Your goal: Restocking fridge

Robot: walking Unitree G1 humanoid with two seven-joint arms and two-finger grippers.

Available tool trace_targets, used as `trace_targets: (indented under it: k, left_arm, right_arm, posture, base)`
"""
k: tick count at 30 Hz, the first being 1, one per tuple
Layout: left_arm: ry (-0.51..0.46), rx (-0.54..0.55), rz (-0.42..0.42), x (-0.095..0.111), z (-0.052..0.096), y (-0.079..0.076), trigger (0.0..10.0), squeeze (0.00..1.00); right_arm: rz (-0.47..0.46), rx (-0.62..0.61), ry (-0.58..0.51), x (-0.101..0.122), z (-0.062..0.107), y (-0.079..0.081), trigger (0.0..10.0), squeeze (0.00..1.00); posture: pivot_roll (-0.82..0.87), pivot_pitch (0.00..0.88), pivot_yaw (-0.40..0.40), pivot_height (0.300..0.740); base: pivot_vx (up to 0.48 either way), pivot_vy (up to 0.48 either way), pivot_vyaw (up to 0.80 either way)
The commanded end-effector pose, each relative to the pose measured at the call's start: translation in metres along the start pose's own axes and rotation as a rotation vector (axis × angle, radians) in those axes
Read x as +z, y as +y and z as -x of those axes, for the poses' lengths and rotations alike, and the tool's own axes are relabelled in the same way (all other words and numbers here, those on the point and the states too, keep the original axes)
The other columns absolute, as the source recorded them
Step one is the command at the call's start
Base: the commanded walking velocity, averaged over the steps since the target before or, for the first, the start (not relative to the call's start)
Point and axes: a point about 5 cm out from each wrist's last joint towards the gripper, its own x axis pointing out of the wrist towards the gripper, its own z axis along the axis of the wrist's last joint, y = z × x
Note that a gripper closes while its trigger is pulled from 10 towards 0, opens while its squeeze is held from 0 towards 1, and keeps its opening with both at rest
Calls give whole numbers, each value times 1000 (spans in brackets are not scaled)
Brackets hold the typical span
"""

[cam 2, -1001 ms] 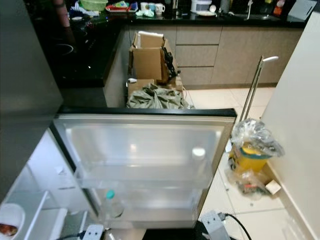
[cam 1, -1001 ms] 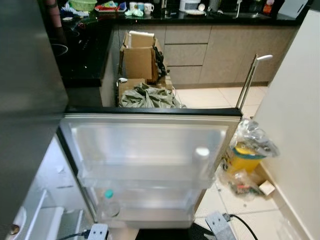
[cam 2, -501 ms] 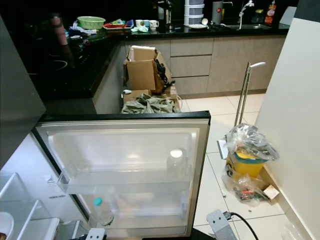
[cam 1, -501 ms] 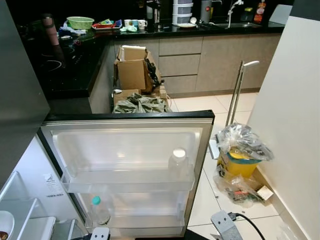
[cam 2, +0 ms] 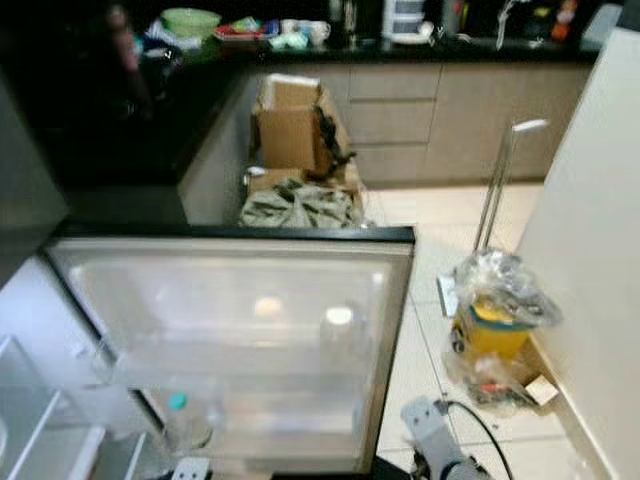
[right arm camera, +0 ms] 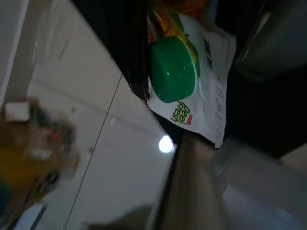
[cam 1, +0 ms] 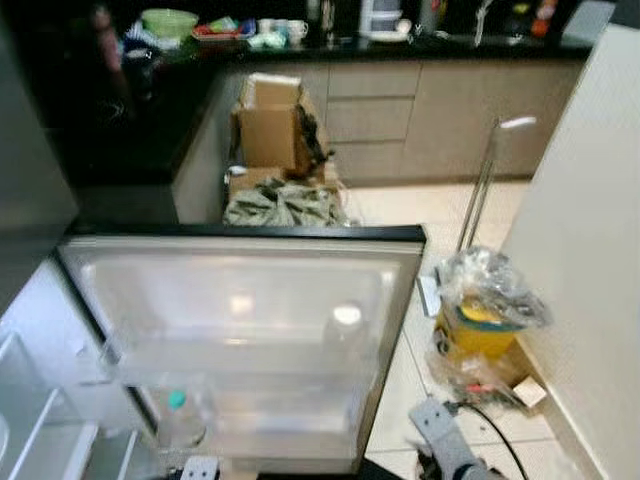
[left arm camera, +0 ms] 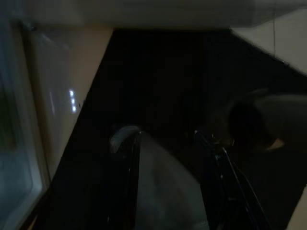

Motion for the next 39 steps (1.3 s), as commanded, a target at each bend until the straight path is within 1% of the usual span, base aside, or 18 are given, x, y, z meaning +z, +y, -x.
trace_targets:
  k: [1, 2, 4, 7, 8, 11, 12, 14, 19, 22, 25, 26, 28, 30, 31, 32, 34, 39]
  left_arm:
    - [6, 16, 3, -3, 2, 3, 10000, 0]
    - [6, 16, 3, -3, 2, 3, 10000, 0]
    - [2, 20, 3, -3, 2, 4, 10000, 0]
    - [1, 21, 3, -2, 2, 5, 10000, 0]
    - [0, 24, -3, -2, 2, 6, 10000, 0]
    - [0, 25, -5, -2, 2, 6, 10000, 0]
    - [-2, 25, -9, -1, 3, 6, 10000, 0]
    - [-10, 25, -18, 0, 3, 7, 10000, 0]
    - [-26, 26, -20, 3, 3, 8, 10000, 0]
    - [-62, 34, -12, 11, 5, 15, 10000, 0]
    - [-69, 39, -13, 13, 6, 19, 10000, 0]
    - [-72, 40, -15, 14, 7, 20, 10000, 0]
    - [-72, 40, -15, 14, 7, 20, 10000, 0]
    - [-114, 37, -13, 21, 8, 23, 10000, 0]
    - [-114, 37, -13, 21, 8, 23, 10000, 0]
    - [-145, 30, -11, 28, 8, 24, 10000, 0]
    - [-168, 23, -10, 33, 8, 24, 10000, 0]
    - [-188, 16, -19, 40, 8, 25, 10000, 0]
  right_arm:
    - [-17, 62, -51, 8, -2, 8, 10000, 0]
    - [-17, 62, -51, 8, -2, 8, 10000, 0]
    - [-47, 157, -97, 17, -4, 14, 10000, 0]
    - [-53, 185, -113, 21, -5, 15, 10000, 0]
    - [-64, 276, -164, 35, -7, 19, 10000, 0]
    - [-69, 315, -185, 40, -7, 21, 10000, 0]
    - [-71, 370, -211, 46, -7, 23, 10000, 0]
    - [-23, 473, -261, 56, -6, 28, 10000, 0]
    - [39, 548, -303, 64, -4, 30, 10000, 0]
    - [192, 637, -368, 81, 0, 33, 10000, 0]
    - [249, 664, -404, 91, 2, 34, 10000, 0]
    - [260, 674, -424, 97, 3, 35, 10000, 0]
    - [260, 674, -424, 97, 3, 35, 10000, 0]
    - [283, 672, -501, 117, 5, 34, 10000, 0]
    - [283, 672, -501, 117, 5, 34, 10000, 0]
    - [291, 670, -537, 126, 6, 34, 10000, 0]
    - [294, 673, -559, 132, 7, 35, 10000, 0]
    - [315, 680, -562, 133, 8, 37, 10000, 0]
  posture:
    - [-56, 0, -9, 740]
    - [-56, 0, -9, 740]
    - [-54, 0, -9, 740]
    - [-54, 0, -9, 740]
    - [-54, 0, -9, 740]
    - [-54, 0, -9, 740]
    - [-55, 0, -8, 740]
    - [-55, 0, -9, 740]
    - [-55, 0, -7, 740]
    - [-55, 0, -8, 740]
    - [-55, 0, -7, 740]
    - [-53, 0, -7, 740]
    - [-53, 0, -7, 740]
    - [-51, 0, -9, 740]
    - [-51, 0, -9, 740]
    - [-51, 0, -9, 740]
    - [-50, 0, -10, 740]
    - [-50, 0, -12, 740]
  base:
    - [0, 0, 0]
    - [0, 0, 0]
    - [0, 0, 0]
    - [0, 0, 0]
    - [0, 0, 0]
    - [0, 0, 0]
    - [0, 0, 0]
    - [0, 0, 0]
    - [0, 0, 0]
    - [0, 0, 0]
    - [0, 0, 0]
    - [0, 0, 0]
    - [0, 0, 0]
    - [0, 0, 0]
    - [0, 0, 0]
    - [0, 0, 0]
    - [0, 0, 0]
    - [0, 0, 0]
